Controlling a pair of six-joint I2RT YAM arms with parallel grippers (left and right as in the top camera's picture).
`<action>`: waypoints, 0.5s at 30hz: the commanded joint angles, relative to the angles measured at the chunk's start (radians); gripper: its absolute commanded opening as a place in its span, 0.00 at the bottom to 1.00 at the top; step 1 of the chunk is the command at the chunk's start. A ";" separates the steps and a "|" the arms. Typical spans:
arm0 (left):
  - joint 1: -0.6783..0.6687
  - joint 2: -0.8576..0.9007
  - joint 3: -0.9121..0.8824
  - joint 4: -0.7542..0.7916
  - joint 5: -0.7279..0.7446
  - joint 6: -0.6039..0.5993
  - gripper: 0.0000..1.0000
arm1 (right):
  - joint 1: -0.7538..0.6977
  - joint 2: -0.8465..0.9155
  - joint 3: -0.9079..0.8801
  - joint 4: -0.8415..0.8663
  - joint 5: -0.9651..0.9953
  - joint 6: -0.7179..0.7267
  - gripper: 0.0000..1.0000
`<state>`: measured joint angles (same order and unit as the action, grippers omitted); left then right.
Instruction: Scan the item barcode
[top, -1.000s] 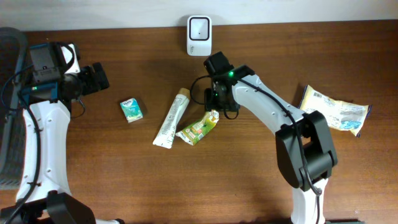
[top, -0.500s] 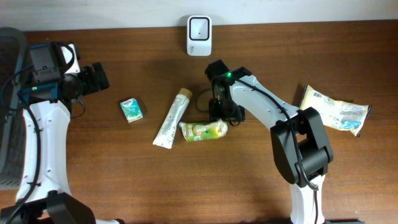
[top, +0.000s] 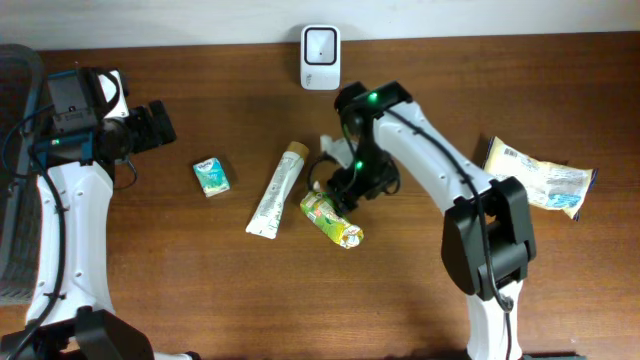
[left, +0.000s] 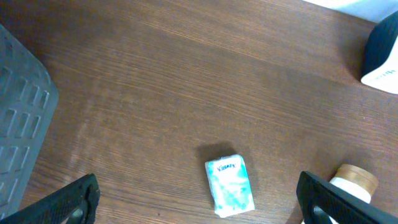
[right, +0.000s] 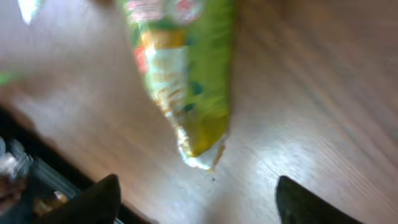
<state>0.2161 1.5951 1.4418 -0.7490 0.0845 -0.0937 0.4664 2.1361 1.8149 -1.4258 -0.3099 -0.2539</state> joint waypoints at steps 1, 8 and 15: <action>0.001 -0.002 0.000 0.003 -0.003 0.013 0.99 | 0.064 0.000 -0.101 0.017 -0.027 -0.125 0.81; 0.001 -0.002 0.000 0.003 -0.003 0.013 0.99 | 0.054 0.000 -0.285 0.276 0.042 -0.124 0.76; 0.001 -0.002 0.000 0.003 -0.003 0.013 0.99 | 0.010 0.000 -0.300 0.360 0.036 -0.104 0.41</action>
<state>0.2161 1.5951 1.4418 -0.7490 0.0845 -0.0937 0.4919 2.1376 1.5211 -1.0721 -0.2859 -0.3653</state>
